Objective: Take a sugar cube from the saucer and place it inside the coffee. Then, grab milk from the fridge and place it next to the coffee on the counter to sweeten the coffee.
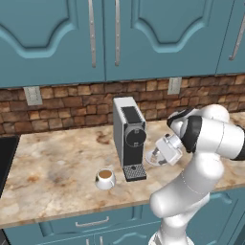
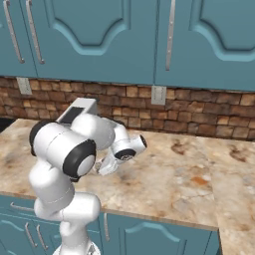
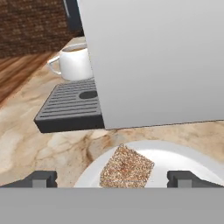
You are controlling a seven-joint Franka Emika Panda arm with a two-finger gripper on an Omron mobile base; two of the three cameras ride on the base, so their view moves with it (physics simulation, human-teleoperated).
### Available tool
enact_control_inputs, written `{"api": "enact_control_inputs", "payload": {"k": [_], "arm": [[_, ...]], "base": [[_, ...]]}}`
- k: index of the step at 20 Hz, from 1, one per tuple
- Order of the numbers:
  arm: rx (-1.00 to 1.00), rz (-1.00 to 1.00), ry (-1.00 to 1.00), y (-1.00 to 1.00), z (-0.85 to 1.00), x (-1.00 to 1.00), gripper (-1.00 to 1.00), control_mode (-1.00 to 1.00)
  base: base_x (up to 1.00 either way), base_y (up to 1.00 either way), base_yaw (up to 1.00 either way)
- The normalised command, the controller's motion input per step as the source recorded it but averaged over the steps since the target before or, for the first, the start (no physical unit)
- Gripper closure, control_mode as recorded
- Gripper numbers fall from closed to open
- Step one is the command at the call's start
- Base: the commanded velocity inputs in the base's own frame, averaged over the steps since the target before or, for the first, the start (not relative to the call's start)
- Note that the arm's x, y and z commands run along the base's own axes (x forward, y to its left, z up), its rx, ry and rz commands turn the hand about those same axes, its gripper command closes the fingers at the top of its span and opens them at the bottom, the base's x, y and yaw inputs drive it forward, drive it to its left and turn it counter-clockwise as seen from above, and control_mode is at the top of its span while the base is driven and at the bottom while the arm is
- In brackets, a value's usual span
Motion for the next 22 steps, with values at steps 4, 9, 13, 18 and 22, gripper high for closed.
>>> {"api": "enact_control_inputs", "payload": {"k": [4,9,13,18,22], "arm": [[0.0,0.0,0.0,0.0,-0.2,0.2,-1.0,-1.0],[0.0,0.0,0.0,0.01,-0.15,0.17,-1.0,-1.0],[0.0,0.0,0.0,0.34,-0.09,0.0,1.0,-1.0],[0.0,0.0,0.0,0.02,0.0,0.02,1.0,-1.0],[0.0,-0.05,-0.12,0.0,0.08,-0.39,1.0,-1.0]], "base": [[0.0,0.0,0.0],[0.0,0.0,0.0],[0.0,0.0,0.0],[0.0,0.0,0.0],[0.0,0.0,0.0]]}}
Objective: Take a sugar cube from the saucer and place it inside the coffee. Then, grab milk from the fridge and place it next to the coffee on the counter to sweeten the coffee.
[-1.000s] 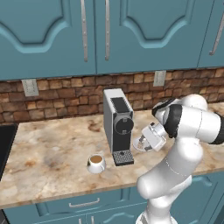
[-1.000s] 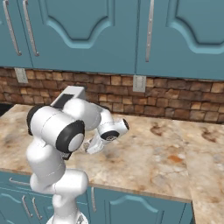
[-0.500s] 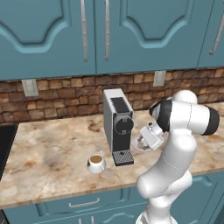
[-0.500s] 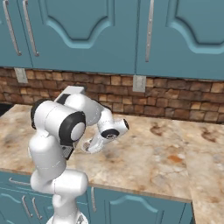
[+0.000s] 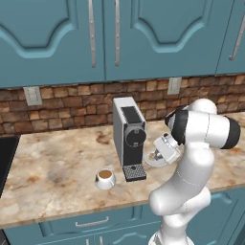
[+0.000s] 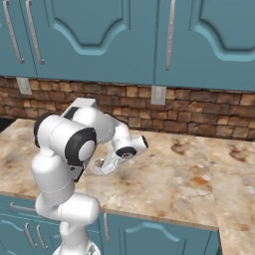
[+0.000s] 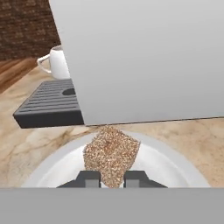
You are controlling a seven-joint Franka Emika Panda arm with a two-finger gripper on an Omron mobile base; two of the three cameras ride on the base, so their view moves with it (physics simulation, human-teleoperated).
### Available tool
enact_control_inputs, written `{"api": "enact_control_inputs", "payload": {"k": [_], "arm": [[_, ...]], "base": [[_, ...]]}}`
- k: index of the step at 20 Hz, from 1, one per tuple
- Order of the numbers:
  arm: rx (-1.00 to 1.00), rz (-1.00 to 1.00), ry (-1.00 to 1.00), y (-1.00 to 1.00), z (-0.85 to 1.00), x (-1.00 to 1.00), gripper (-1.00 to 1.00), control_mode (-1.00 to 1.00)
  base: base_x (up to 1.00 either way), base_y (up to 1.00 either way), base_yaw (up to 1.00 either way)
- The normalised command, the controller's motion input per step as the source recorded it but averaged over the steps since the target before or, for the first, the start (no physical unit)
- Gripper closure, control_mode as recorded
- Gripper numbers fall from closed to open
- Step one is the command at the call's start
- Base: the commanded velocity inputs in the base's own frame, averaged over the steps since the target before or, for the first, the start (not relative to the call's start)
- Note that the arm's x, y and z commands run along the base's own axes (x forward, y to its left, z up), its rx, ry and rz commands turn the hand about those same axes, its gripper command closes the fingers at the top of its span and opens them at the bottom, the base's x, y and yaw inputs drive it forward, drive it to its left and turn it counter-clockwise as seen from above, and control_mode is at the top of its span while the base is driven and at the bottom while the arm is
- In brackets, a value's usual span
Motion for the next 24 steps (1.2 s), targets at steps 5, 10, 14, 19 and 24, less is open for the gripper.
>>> {"api": "enact_control_inputs", "payload": {"k": [5,10,14,19,24], "arm": [[0.0,-0.12,-0.26,0.0,0.39,-0.94,1.0,-1.0],[0.0,-0.13,-0.23,0.03,0.64,-0.97,1.0,-1.0],[0.0,-0.13,-0.12,0.32,0.8,-0.87,1.0,-1.0],[0.0,-0.12,-0.02,0.77,0.76,-0.42,1.0,-1.0],[0.0,-0.08,0.02,0.97,0.72,-0.11,1.0,-1.0]], "base": [[0.0,0.0,0.0],[0.0,0.0,0.0],[0.0,0.0,0.0],[0.0,0.0,0.0],[0.0,0.0,0.0]]}}
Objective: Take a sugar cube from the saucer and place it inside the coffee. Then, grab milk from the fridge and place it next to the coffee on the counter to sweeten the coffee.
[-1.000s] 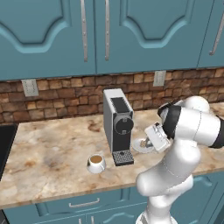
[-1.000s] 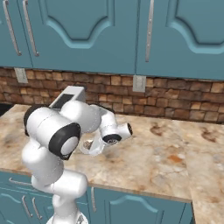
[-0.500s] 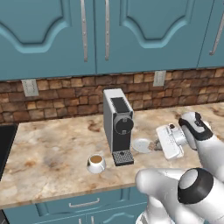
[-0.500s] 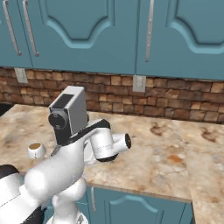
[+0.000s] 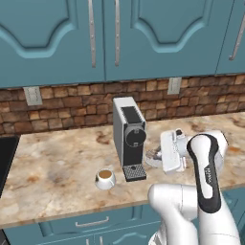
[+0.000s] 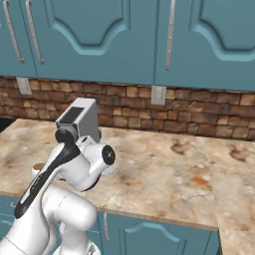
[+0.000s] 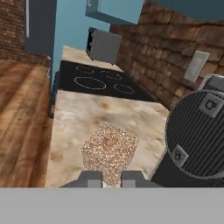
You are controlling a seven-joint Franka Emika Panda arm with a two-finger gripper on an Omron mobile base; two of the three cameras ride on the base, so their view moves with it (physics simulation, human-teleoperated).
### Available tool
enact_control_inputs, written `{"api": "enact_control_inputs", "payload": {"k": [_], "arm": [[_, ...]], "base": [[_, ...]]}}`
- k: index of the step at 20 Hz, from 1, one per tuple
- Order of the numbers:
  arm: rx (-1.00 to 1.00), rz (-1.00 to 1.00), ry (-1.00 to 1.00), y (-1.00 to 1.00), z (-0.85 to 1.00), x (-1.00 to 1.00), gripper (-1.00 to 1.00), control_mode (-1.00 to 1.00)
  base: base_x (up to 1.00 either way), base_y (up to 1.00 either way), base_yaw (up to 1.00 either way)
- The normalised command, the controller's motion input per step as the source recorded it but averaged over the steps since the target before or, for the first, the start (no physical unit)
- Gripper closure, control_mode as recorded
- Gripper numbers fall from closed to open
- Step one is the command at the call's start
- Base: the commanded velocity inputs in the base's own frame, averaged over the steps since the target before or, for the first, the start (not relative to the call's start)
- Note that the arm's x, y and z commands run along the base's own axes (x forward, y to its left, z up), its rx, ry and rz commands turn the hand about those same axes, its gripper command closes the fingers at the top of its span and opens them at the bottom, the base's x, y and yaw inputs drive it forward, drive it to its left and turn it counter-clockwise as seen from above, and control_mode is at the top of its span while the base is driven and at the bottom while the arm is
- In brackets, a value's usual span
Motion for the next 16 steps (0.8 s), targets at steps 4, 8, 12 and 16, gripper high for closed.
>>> {"api": "enact_control_inputs", "payload": {"k": [4,8,12,16], "arm": [[-0.01,-0.06,0.12,0.97,0.54,0.04,1.0,-1.0],[-0.06,-0.11,0.34,0.93,0.17,0.22,1.0,-1.0],[-0.11,-0.15,0.5,0.79,0.0,0.22,1.0,-1.0],[-0.12,-0.03,0.25,0.33,0.0,0.22,1.0,-1.0]], "base": [[0.0,0.0,0.0],[0.0,0.0,0.0],[0.0,0.0,0.0],[0.0,0.0,0.0]]}}
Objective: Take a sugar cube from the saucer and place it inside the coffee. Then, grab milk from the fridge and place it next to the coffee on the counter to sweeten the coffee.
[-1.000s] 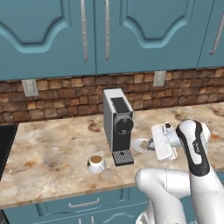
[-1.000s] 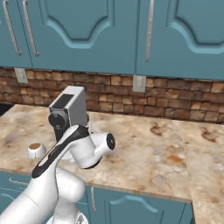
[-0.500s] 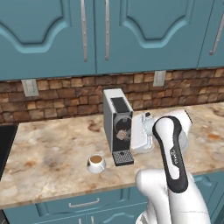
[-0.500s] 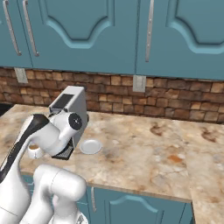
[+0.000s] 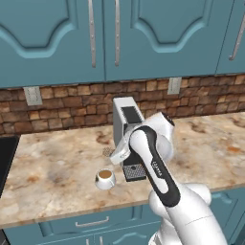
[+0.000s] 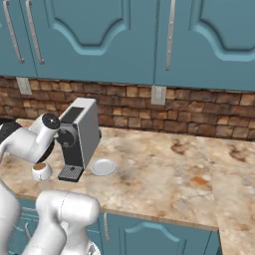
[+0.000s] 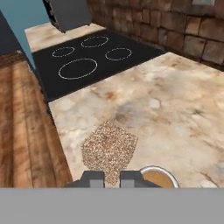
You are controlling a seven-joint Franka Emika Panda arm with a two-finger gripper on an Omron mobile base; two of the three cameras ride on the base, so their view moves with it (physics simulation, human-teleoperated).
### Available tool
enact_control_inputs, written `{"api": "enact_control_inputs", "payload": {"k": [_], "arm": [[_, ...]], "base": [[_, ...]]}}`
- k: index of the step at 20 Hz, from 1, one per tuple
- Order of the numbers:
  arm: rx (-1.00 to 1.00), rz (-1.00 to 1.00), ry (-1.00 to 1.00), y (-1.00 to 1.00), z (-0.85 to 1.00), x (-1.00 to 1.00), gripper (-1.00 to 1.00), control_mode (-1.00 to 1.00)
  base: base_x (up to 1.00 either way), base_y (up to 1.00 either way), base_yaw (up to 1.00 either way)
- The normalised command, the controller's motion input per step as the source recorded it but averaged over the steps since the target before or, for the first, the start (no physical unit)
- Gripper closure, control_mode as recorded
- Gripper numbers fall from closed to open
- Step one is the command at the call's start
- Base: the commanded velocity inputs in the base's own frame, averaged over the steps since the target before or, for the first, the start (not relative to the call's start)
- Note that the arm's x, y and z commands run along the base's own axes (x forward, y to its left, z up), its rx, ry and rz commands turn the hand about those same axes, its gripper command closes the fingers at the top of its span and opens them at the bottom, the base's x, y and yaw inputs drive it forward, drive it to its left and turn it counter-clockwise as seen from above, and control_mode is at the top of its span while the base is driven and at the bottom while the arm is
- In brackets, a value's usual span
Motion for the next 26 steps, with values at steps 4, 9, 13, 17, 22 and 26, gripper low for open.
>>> {"api": "enact_control_inputs", "payload": {"k": [4,9,13,17,22,26], "arm": [[-0.06,0.0,0.18,0.11,-0.05,0.24,1.0,-1.0],[-0.08,-0.09,0.25,0.06,-0.09,0.16,1.0,-1.0],[-0.2,-0.16,0.2,0.02,-0.31,0.03,1.0,-1.0],[-0.29,-0.12,0.02,0.06,-0.44,-0.07,1.0,-1.0],[-0.21,-0.04,0.0,0.08,-0.37,0.0,1.0,-1.0],[-0.11,-0.02,0.02,0.0,-0.23,0.1,1.0,-1.0]], "base": [[0.0,0.0,0.0],[0.0,0.0,0.0],[0.0,0.0,0.0],[0.0,0.0,0.0],[0.0,0.0,0.0],[0.0,0.0,0.0]]}}
